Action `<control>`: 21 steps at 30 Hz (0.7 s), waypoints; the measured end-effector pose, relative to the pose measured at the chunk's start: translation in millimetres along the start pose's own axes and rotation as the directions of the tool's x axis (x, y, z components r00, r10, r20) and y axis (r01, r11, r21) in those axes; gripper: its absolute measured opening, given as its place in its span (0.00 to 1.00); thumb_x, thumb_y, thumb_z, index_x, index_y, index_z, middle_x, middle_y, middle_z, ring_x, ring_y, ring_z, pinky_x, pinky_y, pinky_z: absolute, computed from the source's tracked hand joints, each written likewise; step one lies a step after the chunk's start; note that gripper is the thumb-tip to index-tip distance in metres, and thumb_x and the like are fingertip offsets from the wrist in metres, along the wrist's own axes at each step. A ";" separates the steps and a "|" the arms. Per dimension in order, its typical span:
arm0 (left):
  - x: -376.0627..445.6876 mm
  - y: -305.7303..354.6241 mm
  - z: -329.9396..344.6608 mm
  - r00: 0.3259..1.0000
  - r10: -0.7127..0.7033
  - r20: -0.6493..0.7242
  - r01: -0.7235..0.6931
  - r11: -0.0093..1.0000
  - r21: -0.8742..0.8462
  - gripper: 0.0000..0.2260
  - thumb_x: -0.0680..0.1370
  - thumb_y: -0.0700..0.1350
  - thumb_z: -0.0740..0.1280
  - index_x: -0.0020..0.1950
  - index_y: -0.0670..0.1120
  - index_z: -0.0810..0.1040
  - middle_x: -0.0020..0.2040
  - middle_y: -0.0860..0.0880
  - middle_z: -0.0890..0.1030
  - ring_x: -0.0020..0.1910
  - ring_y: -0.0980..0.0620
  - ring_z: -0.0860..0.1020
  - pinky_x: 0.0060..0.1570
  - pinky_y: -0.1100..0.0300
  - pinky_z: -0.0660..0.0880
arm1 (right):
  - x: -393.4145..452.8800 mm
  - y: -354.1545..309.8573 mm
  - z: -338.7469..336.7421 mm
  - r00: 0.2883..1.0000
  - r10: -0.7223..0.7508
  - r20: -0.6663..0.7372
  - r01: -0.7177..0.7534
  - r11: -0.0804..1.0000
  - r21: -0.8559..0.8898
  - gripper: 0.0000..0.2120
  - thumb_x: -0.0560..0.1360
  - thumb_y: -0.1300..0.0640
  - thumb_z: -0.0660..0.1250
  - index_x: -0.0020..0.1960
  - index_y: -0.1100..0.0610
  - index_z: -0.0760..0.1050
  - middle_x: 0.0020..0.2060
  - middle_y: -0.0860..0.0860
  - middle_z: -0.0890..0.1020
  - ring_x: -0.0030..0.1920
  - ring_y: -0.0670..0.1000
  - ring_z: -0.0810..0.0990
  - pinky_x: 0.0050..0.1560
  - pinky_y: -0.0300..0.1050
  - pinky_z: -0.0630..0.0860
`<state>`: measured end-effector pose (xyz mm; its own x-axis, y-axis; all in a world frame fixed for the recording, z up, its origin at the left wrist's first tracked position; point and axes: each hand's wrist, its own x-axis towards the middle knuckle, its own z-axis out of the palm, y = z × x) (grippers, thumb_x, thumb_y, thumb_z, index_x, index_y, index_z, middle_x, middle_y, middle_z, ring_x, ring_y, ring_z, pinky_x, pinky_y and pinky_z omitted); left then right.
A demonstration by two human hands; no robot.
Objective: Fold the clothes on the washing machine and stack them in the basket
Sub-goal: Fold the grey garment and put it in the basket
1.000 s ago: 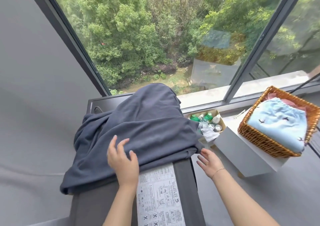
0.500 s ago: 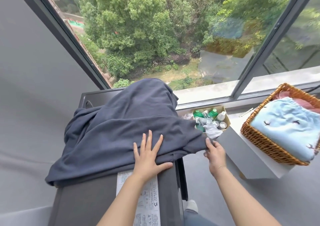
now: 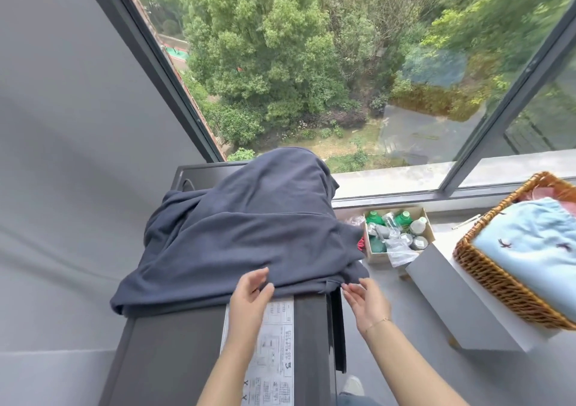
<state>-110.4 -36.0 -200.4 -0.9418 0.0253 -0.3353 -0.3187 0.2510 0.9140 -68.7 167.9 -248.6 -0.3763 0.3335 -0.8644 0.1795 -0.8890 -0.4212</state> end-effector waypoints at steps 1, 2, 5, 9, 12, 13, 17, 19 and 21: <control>0.4 -6.8 -9.6 0.968 -0.100 -0.230 0.068 0.987 -0.144 0.08 0.77 0.35 0.67 0.52 0.46 0.78 0.54 0.51 0.80 0.56 0.52 0.77 0.62 0.56 0.71 | -13.4 4.4 2.4 0.999 -0.022 0.025 0.023 0.999 -0.030 0.05 0.78 0.64 0.59 0.44 0.64 0.71 0.32 0.58 0.75 0.32 0.55 0.82 0.26 0.38 0.77; 3.7 -14.8 -19.9 0.882 -0.219 -0.417 0.112 0.958 -0.264 0.07 0.76 0.33 0.67 0.51 0.44 0.77 0.49 0.49 0.79 0.51 0.50 0.76 0.58 0.56 0.72 | -25.8 7.8 5.8 0.997 -0.041 0.062 0.046 0.996 -0.076 0.08 0.78 0.62 0.60 0.41 0.64 0.71 0.31 0.59 0.76 0.30 0.54 0.82 0.26 0.38 0.77; 25.6 -22.2 -42.9 0.642 -0.510 -0.572 0.175 0.824 -0.539 0.22 0.74 0.33 0.69 0.67 0.37 0.68 0.56 0.44 0.75 0.52 0.48 0.74 0.56 0.58 0.71 | -50.9 19.6 22.0 0.971 0.066 0.229 0.007 0.953 -0.303 0.16 0.80 0.55 0.59 0.41 0.67 0.75 0.35 0.63 0.83 0.35 0.57 0.85 0.32 0.42 0.80; 41.9 -5.9 -76.1 0.557 -0.690 -0.461 0.214 0.656 -0.724 0.32 0.74 0.43 0.72 0.74 0.42 0.62 0.70 0.48 0.69 0.65 0.47 0.72 0.59 0.59 0.68 | -65.9 54.6 39.8 0.905 0.270 0.330 -0.082 0.870 -0.486 0.20 0.79 0.50 0.62 0.53 0.70 0.75 0.48 0.66 0.83 0.46 0.59 0.85 0.42 0.45 0.82; 54.3 -5.1 -115.0 0.656 -0.645 -0.392 0.134 0.610 -0.781 0.24 0.77 0.44 0.69 0.71 0.44 0.67 0.65 0.49 0.74 0.61 0.50 0.75 0.55 0.62 0.69 | -65.0 70.1 54.6 0.925 0.188 0.329 -0.125 0.971 -0.204 0.16 0.78 0.55 0.65 0.59 0.66 0.72 0.55 0.66 0.79 0.49 0.58 0.82 0.48 0.47 0.81; 60.3 -9.0 -127.4 0.695 -0.618 -0.367 0.114 0.599 -0.793 0.22 0.77 0.45 0.69 0.69 0.45 0.69 0.62 0.49 0.76 0.59 0.50 0.76 0.55 0.61 0.71 | -61.5 70.6 59.3 0.939 0.140 0.315 -0.112 0.988 -0.105 0.15 0.78 0.56 0.66 0.61 0.63 0.71 0.56 0.64 0.78 0.49 0.56 0.80 0.50 0.47 0.80; 70.9 -12.7 -162.9 0.827 -0.532 -0.180 0.129 0.492 -0.861 0.15 0.80 0.53 0.64 0.62 0.46 0.75 0.63 0.49 0.78 0.64 0.49 0.74 0.68 0.54 0.68 | -48.5 66.0 81.1 0.956 0.005 0.293 -0.050 0.988 0.145 0.19 0.77 0.54 0.66 0.67 0.58 0.71 0.62 0.55 0.78 0.50 0.52 0.79 0.57 0.49 0.72; 70.8 -17.0 -168.2 0.848 -0.523 -0.088 0.189 0.452 -0.872 0.13 0.82 0.53 0.60 0.54 0.44 0.76 0.60 0.49 0.78 0.65 0.50 0.73 0.71 0.57 0.64 | -38.9 55.4 89.1 0.963 -0.060 0.261 -0.013 0.962 0.272 0.22 0.77 0.54 0.66 0.69 0.57 0.70 0.64 0.55 0.77 0.49 0.51 0.79 0.55 0.49 0.74; 66.7 -16.5 -176.9 0.852 -0.522 -0.037 0.194 0.381 -0.904 0.11 0.83 0.50 0.59 0.55 0.44 0.75 0.65 0.49 0.76 0.68 0.51 0.71 0.71 0.59 0.64 | -37.1 51.3 97.3 0.974 -0.128 0.186 0.067 0.951 0.303 0.22 0.78 0.55 0.66 0.71 0.56 0.69 0.66 0.54 0.76 0.47 0.49 0.80 0.47 0.46 0.76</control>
<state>-187.0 -209.6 -197.5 -0.6403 -0.1448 -0.7543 -0.4013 -0.7743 0.4893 -134.0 79.4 -211.4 -0.5584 0.3806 -0.7371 -0.1298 -0.9177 -0.3755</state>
